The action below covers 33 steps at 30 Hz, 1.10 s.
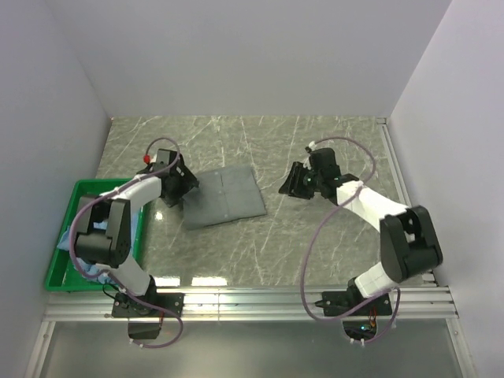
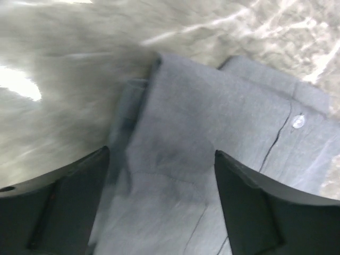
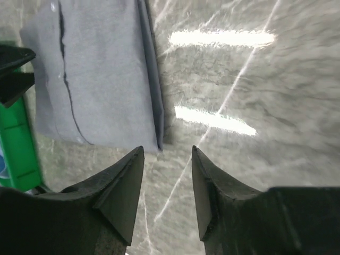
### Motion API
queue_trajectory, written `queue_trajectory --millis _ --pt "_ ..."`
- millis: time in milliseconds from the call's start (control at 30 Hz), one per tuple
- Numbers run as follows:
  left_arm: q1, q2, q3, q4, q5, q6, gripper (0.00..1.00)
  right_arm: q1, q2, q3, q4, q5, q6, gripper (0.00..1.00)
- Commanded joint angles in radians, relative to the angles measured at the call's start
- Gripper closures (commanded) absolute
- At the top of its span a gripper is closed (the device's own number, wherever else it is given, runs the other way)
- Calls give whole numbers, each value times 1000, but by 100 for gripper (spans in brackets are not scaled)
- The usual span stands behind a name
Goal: Fold and stack the long sleeve shirts
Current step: Fold the shirt
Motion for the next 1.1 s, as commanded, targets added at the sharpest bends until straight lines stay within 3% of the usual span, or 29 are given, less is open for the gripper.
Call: queue_trajectory --millis 0,133,233,267,367,500,700,833,1067 --pt "-18 -128 59 -118 -125 93 11 1 -146 58 -94 150 -71 49" --pt "-178 -204 128 -204 -297 184 7 -11 -294 55 -173 246 -76 40" --pt "-316 -231 161 -225 -381 251 8 -32 -380 40 -198 257 -57 28" --pt "-351 -233 165 -222 -387 288 9 -36 -401 33 -203 263 -49 16" --pt "-487 -200 191 -211 -406 328 12 -59 -473 -6 -218 287 -10 0" --pt "-674 -98 258 -194 -464 368 14 -82 -554 -28 -250 329 24 0" --pt "-849 165 416 -202 -602 503 14 -95 -651 -75 -305 439 44 0" --pt "-893 267 455 -160 -642 598 16 -112 -715 -115 -313 476 61 0" --pt "-899 377 450 -123 -647 640 25 -129 -816 -190 -296 508 86 1"
